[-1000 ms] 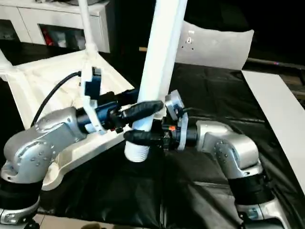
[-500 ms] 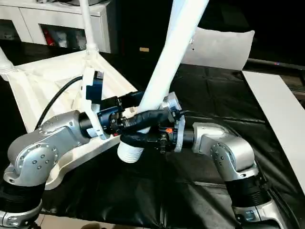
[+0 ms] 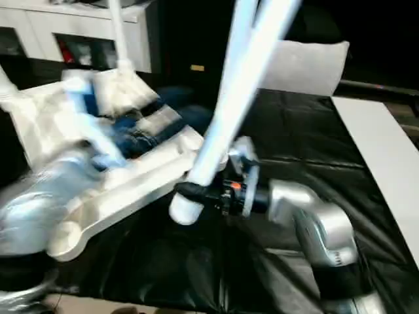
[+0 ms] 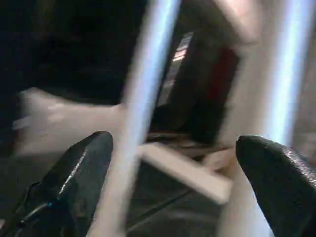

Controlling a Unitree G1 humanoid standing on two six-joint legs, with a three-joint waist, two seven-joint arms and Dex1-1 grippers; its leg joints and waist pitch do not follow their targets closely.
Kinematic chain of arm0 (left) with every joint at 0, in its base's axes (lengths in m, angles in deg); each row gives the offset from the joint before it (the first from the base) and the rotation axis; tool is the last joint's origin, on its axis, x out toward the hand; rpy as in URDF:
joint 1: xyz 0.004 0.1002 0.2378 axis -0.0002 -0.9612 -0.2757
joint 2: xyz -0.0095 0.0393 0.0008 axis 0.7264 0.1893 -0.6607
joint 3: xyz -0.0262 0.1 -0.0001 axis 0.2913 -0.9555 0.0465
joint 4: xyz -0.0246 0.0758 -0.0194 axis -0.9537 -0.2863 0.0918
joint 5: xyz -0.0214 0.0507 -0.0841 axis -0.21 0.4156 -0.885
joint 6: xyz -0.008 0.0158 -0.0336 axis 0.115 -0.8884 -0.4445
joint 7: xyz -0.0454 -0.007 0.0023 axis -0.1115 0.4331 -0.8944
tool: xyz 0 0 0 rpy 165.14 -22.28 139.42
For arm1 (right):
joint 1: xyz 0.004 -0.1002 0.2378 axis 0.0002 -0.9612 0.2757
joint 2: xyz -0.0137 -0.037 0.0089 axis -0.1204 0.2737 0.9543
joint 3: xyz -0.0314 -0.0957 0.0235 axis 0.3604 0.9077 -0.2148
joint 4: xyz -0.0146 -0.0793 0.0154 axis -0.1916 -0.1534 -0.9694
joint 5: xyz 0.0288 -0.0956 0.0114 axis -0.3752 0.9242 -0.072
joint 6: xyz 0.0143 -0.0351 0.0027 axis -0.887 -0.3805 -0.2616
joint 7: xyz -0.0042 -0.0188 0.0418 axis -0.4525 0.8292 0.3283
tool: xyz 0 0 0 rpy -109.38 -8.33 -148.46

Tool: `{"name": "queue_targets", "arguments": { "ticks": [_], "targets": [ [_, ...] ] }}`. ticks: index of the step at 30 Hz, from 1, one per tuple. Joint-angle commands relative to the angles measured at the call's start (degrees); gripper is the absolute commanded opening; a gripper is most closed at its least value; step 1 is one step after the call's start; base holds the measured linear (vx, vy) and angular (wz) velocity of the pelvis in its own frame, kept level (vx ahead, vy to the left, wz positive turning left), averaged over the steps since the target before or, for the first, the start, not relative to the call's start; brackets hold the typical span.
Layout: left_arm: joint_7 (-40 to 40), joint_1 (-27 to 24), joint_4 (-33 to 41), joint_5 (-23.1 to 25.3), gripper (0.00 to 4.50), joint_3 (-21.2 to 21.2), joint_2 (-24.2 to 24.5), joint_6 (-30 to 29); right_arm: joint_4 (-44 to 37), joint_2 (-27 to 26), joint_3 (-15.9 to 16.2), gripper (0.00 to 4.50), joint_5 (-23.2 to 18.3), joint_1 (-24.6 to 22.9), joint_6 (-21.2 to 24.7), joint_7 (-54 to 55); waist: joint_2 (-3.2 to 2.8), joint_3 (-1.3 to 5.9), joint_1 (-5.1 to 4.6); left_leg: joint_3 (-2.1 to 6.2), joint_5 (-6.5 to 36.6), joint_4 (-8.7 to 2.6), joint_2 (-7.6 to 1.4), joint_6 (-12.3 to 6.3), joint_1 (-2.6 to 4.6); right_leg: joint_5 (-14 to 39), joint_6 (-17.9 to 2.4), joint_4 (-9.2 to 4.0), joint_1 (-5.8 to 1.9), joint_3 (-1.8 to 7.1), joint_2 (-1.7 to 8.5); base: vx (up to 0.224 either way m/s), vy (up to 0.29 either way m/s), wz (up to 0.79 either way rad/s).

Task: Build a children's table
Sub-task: Pick table leg

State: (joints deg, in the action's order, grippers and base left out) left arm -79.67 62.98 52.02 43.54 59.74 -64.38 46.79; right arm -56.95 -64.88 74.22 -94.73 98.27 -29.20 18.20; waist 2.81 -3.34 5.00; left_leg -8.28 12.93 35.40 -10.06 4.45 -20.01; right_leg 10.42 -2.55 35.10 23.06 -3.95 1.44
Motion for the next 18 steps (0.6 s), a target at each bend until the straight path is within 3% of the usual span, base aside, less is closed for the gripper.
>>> {"name": "queue_targets", "arguments": {
  "ticks": [1,5,9,12,13,14,15,16,17,18],
  "targets": [
    [2.0,-1.2,0.9,3.7,4.5,0.1,0.9,-0.1,-2.2,-0.5,-1.4,1.91,2.6,-0.5,-1.9,4.2,-0.44,3.61,-0.02,0.28,2.0,-3.91,-2.34,-0.87,-0.35,18.5,-2.7,-4.83,-3.58,3.15,5.45,0.0,0.0,0.0],
    [9.7,-7.0,-2.3,16.9,4.5,-2.8,3.1,6.1,-3.6,-3.6,-0.7,1.91,11.7,-2.5,-7.3,15.5,-0.44,3.51,-0.16,0.35,3.6,-4.14,-2.32,-0.17,-0.11,20.7,-0.7,-5.11,-3.22,3.19,5.42,0.0,0.0,0.0],
    [16.8,-10.3,-1.6,20.5,4.5,-2.9,0.2,7.5,-4.7,-6.8,-0.8,1.91,17.0,-4.3,-13.9,21.8,-0.48,3.3,-0.28,0.44,5.3,-4.39,-2.63,0.13,-0.24,20.8,-1.0,-5.16,-2.98,3.27,5.64,0.0,0.0,0.0],
    [19.6,-10.8,-1.5,22.4,4.5,-3.3,-2.1,8.1,-3.6,-7.2,-0.5,1.91,17.1,-5.1,-12.6,23.6,-0.18,3.07,-0.16,0.33,6.6,-4.44,-2.32,-0.95,-0.37,21.7,-1.3,-5.23,-3.14,3.73,6.09,0.0,0.0,0.0],
    [20.2,-10.7,-1.8,23.2,4.5,-4.0,-2.6,8.6,-3.0,-7.9,-1.0,1.91,16.1,-5.7,-11.7,24.0,0.39,3.09,0.13,0.01,5.8,-4.08,-1.82,-2.48,-0.77,23.8,-1.5,-5.43,-3.65,4.6,7.22,0.0,0.0,0.0],
    [20.3,-10.7,-2.0,23.8,4.5,-4.4,-2.8,9.0,-2.7,-8.4,-1.1,1.91,15.8,-6.1,-11.5,24.3,0.34,3.12,0.45,-0.03,5.3,-3.84,-1.66,-3.38,-0.89,25.1,-1.7,-5.57,-3.84,5.12,7.95,0.0,0.0,0.0],
    [20.1,-10.7,-2.6,25.0,4.5,-5.7,-2.6,9.4,-2.2,-9.1,-1.3,1.91,16.1,-6.8,-11.9,25.2,0.52,3.14,1.03,0.1,3.9,-2.98,-1.46,-5.41,-1.25,27.6,-2.4,-6.15,-4.24,6.43,9.6,0.0,0.0,0.0],
    [20.1,-10.8,-3.0,26.0,4.5,-6.5,-2.5,10.0,-2.0,-9.5,-1.1,1.91,16.9,-7.2,-12.5,25.8,0.68,3.27,1.83,0.67,2.6,-1.45,-1.39,-7.32,-1.78,29.5,-3.5,-6.81,-4.85,8.13,11.95,0.0,0.0,0.0],
    [20.3,-10.9,-3.8,27.2,4.5,-7.4,-2.5,10.6,-1.8,-9.9,-0.9,1.91,17.4,-7.7,-13.3,26.1,0.56,3.24,2.58,1.75,1.9,0.43,-1.81,-8.32,-2.58,30.4,-5.2,-7.64,-5.3,9.81,14.63,-0.005,0.057,0.0],
    [20.9,-10.8,-4.5,27.8,4.5,-7.6,-2.9,10.8,-1.5,-9.9,-0.3,1.91,18.6,-8.0,-13.3,26.7,0.39,3.08,2.83,2.11,1.9,0.89,-2.14,-8.24,-2.59,30.5,-6.4,-7.94,-5.04,10.07,15.13,-0.005,0.057,0.0]
  ]
}}
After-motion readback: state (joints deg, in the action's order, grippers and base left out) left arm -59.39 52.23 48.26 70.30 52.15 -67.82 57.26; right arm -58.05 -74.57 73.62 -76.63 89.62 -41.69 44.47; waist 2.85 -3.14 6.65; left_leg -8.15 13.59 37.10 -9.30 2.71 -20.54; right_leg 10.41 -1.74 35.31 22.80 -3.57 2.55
